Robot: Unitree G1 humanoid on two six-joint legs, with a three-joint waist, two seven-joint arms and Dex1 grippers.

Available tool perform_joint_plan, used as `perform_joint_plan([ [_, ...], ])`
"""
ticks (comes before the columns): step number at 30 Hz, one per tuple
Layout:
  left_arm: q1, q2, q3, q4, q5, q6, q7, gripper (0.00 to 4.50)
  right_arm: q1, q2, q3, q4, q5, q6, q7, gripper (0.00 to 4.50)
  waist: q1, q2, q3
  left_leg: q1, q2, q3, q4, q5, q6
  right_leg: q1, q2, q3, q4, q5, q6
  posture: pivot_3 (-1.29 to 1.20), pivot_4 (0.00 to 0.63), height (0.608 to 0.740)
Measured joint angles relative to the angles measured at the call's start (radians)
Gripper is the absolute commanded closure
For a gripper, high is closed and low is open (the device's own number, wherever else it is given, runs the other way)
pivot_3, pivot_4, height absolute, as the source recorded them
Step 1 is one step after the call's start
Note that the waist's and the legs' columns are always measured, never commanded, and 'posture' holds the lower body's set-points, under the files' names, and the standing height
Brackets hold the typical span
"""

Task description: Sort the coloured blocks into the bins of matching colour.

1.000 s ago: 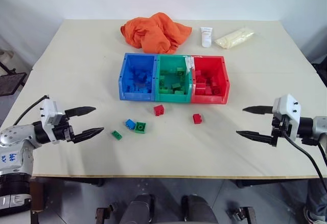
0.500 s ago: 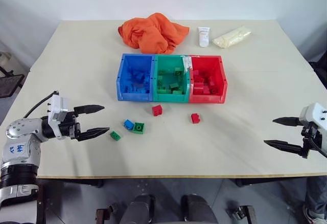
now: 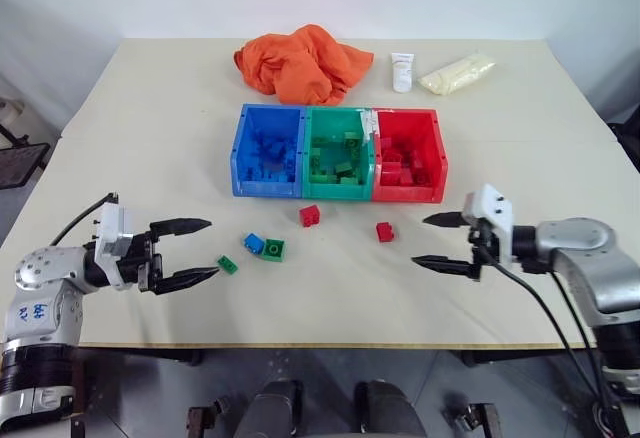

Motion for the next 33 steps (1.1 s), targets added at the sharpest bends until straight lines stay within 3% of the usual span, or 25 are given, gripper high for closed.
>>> perform_joint_plan([
  [13,0.089,-0.016,0.065,-0.098,-0.043,-0.013,0.013,0.02,-0.146,0.214,0.082,0.304,-0.13,-0.18,-0.069,0.0,-0.02,0.0,0.0,0.001,0.0,-0.001,0.0,0.0,-0.001,0.0,0.001,-0.001,0.002,0.0,0.0,0.0,0.15,0.74],
  [16,0.089,-0.019,0.065,-0.102,-0.044,-0.012,0.02,0.0,-0.147,0.231,0.078,0.329,-0.137,-0.215,-0.084,0.64,-0.026,0.0,0.0,0.001,0.0,-0.001,0.0,0.0,-0.001,0.0,0.001,-0.001,0.002,0.0,0.0,0.0,0.15,0.74],
  [23,0.075,-0.025,0.058,-0.1,-0.044,-0.012,0.022,0.0,-0.111,0.235,0.066,0.286,-0.142,-0.212,-0.108,2.85,-0.025,0.0,0.0,0.001,0.0,-0.001,0.0,0.0,-0.001,0.0,0.001,-0.001,0.003,0.0,0.0,0.0,0.15,0.74],
  [29,0.022,-0.029,0.037,-0.079,-0.041,-0.022,0.022,0.0,-0.039,0.229,0.04,0.117,-0.114,-0.142,-0.128,2.86,-0.024,0.0,0.0,0.001,0.0,-0.002,-0.001,0.0,-0.001,0.0,0.001,-0.001,0.003,0.0,0.0,0.0,0.15,0.74],
  [33,-0.005,-0.032,0.027,-0.047,-0.036,-0.024,0.021,0.0,-0.083,0.222,-0.048,0.029,-0.068,-0.079,-0.193,2.86,-0.027,0.0,0.0,0.001,0.0,-0.001,-0.001,0.0,-0.001,-0.001,0.001,-0.001,0.003,0.0,0.0,0.0,0.15,0.74],
])
